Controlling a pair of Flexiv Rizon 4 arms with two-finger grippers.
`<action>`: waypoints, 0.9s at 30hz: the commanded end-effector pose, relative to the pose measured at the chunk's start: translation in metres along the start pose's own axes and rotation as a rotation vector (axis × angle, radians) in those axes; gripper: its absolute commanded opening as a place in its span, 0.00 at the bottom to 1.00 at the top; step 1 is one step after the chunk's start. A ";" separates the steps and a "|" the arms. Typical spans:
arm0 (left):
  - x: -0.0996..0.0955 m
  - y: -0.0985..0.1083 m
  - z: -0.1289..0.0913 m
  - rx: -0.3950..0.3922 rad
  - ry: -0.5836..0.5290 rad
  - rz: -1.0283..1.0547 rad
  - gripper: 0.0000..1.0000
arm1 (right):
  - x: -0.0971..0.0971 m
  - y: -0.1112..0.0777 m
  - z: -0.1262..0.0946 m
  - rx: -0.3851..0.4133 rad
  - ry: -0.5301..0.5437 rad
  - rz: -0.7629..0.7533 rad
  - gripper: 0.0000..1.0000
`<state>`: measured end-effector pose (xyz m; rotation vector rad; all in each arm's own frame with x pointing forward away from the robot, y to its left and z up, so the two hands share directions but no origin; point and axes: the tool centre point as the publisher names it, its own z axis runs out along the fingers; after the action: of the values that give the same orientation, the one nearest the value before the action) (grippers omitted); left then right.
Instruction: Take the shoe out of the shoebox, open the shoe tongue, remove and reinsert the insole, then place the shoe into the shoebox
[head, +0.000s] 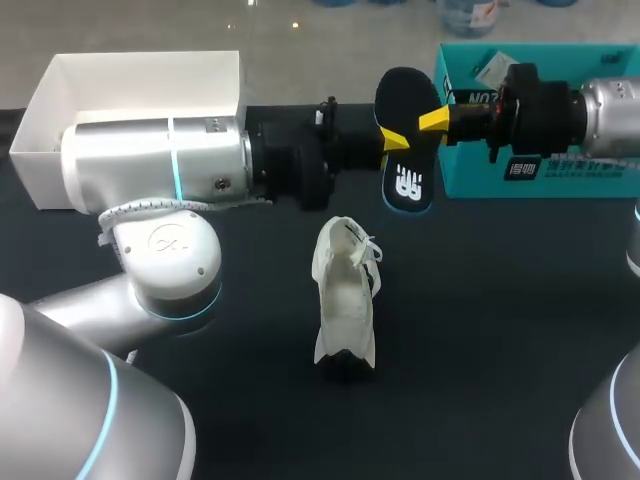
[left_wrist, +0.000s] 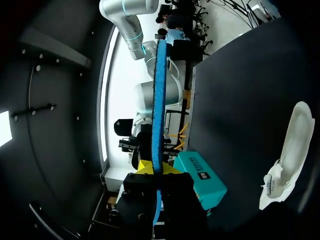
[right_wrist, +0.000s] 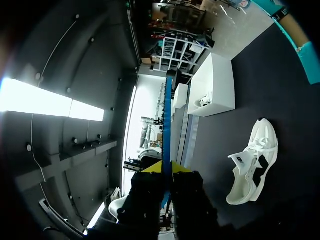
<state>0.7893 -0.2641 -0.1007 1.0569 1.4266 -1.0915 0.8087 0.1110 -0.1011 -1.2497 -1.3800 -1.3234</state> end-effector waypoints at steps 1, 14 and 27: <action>0.000 0.003 0.002 0.015 0.025 0.010 0.39 | -0.003 0.004 0.005 0.015 0.000 0.002 0.00; -0.033 0.018 -0.031 0.052 0.432 -0.048 1.00 | -0.028 0.005 0.009 0.010 -0.035 0.059 0.00; -0.043 0.025 -0.044 0.126 0.794 0.032 1.00 | -0.045 0.008 0.019 0.052 -0.114 0.114 0.00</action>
<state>0.8015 -0.2202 -0.0630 1.4354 1.7569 -0.9476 0.8182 0.1195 -0.1469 -1.3646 -1.3762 -1.1718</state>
